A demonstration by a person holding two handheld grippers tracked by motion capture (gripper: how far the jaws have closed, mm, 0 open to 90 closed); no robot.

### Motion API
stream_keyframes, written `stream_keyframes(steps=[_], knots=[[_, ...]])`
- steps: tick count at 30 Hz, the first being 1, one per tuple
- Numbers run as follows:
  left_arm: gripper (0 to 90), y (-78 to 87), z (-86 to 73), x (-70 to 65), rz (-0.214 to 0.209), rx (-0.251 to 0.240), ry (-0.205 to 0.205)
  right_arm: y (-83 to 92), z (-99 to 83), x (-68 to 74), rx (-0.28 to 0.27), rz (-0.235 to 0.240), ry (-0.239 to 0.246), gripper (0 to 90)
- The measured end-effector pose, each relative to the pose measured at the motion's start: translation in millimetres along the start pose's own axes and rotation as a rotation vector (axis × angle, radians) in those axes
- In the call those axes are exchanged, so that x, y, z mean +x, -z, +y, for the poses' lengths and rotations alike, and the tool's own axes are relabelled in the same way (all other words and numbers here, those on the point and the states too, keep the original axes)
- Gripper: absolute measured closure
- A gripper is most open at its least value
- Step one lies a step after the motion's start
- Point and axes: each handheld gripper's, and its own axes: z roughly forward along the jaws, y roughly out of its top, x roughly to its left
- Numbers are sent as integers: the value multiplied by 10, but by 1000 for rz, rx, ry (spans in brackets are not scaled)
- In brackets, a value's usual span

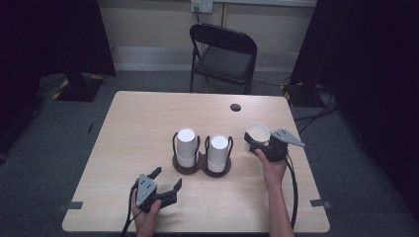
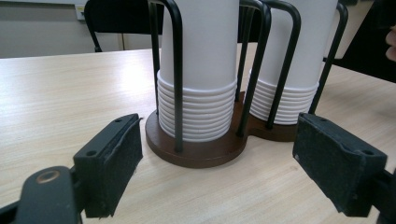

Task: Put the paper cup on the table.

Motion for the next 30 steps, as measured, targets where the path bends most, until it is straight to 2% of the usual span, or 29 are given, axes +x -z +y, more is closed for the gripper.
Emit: stream_keyframes(steps=[5,8,14,20,24,26,30], knots=[[156,13,-4,1,12,-10,-7,-113,-94,-160,8,-53,-33,243],[162,18,-6,-6,30,-16,-8,-154,-131,-190,9,-81,-64,241],[162,22,-8,-4,32,-19,-2,-266,-198,-214,25,-130,-32,241],[161,22,-8,-5,25,-20,-9,-377,-321,-295,74,-142,-41,240],[159,33,-14,-9,39,-33,-1,-409,-349,-302,74,-155,-38,237],[160,33,-14,-7,32,-33,4,-418,-364,-300,78,-159,-32,235],[161,27,-11,-11,28,-27,-10,-404,-366,-285,94,-158,-28,235]])
